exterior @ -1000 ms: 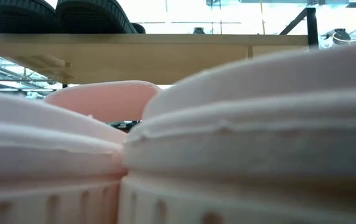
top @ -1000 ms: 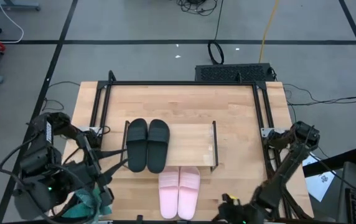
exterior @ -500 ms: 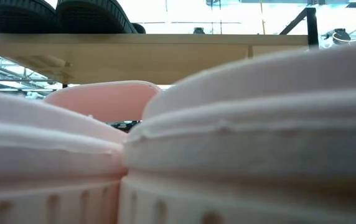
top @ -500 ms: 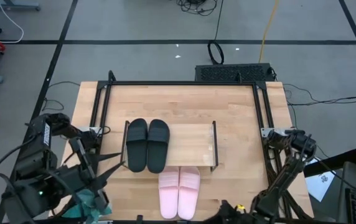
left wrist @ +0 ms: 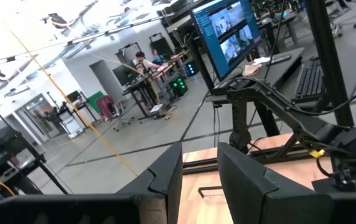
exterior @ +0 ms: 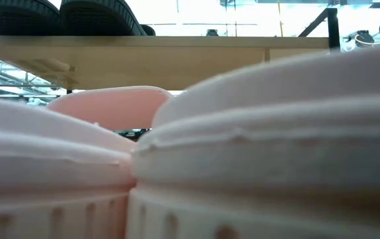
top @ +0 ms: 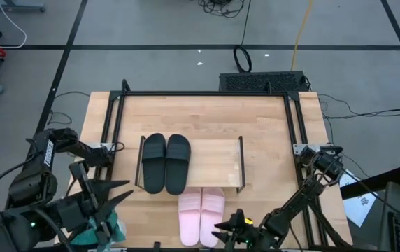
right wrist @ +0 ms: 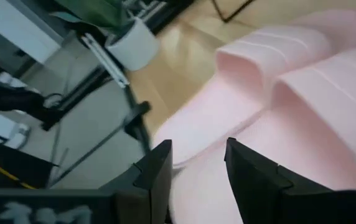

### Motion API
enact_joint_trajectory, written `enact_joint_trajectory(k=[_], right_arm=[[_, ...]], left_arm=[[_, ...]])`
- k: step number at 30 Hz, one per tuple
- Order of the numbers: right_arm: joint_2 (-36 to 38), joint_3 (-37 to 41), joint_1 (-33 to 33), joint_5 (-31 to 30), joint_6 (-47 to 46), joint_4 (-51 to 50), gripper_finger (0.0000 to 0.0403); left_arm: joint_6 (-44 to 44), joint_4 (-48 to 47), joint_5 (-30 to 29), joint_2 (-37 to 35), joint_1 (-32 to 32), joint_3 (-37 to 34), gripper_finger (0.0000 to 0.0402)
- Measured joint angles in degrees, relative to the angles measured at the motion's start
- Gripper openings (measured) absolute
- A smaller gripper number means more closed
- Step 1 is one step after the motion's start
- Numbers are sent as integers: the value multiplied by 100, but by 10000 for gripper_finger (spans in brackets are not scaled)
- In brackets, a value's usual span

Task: Pick and place slides into the shelf
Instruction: Put the right pink slide on the shelf

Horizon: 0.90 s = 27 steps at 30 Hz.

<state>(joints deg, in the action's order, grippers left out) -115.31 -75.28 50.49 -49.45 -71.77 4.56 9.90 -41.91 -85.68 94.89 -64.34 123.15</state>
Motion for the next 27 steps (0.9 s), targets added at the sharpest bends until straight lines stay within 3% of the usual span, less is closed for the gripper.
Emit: enact_joint_trajectory(k=[7,14,21,27], right_arm=[[-1,0,14,81,-802,-647,139],[-1,2,11,752,-1823,-1422,139],[-1,2,9,705,-2436,-1899,139],[-1,2,5,280,-2711,-2003,139]], left_arm=[[114,-2,0,0,-5,0,108],[240,-5,-1,0,-4,0,108],[241,-14,0,0,-4,0,108],[241,-35,-1,-2,-4,0,108]])
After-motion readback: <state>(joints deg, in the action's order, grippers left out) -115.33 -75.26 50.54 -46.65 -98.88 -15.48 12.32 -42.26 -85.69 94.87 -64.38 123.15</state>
